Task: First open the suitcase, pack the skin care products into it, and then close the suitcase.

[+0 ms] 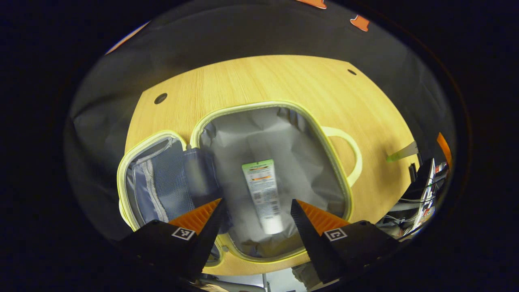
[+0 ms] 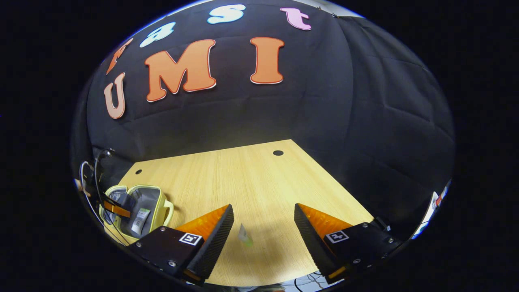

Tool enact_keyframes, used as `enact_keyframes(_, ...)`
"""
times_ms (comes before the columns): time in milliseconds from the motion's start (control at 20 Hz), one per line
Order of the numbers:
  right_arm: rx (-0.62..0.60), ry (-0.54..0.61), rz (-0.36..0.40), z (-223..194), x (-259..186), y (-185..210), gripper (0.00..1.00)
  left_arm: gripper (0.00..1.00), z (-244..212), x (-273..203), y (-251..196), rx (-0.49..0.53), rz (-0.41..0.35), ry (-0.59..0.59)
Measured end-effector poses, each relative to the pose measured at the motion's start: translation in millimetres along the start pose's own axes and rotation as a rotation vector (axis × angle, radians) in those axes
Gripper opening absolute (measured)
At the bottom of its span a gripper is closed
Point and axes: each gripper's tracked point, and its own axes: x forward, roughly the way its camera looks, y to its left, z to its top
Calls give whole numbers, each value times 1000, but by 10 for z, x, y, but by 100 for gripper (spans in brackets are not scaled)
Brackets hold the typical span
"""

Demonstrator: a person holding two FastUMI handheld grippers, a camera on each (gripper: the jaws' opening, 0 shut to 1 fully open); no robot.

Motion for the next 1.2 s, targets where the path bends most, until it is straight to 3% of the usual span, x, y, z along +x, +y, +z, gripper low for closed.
enact_keyframes(400, -156, 125, 156, -674, 474, 192, 95, 98, 40, -851, -733, -238, -141, -211)
enact_keyframes(600, -212, 224, 238, -1074, 673, 283, 96, 98, -156, -981, -731, -309, -70, -254)
enact_keyframes(800, -287, 292, 286, -1385, 851, 342, 96, 98, -102, -1290, -690, -355, 36, -415)
enact_keyframes(1100, -354, 338, 352, -1586, 996, 450, 81, 98, -132, -1421, -773, -394, 88, -509)
enact_keyframes(1200, -384, 344, 357, -1626, 1026, 459, 63, 98, -161, -1442, -771, -408, 101, -518)
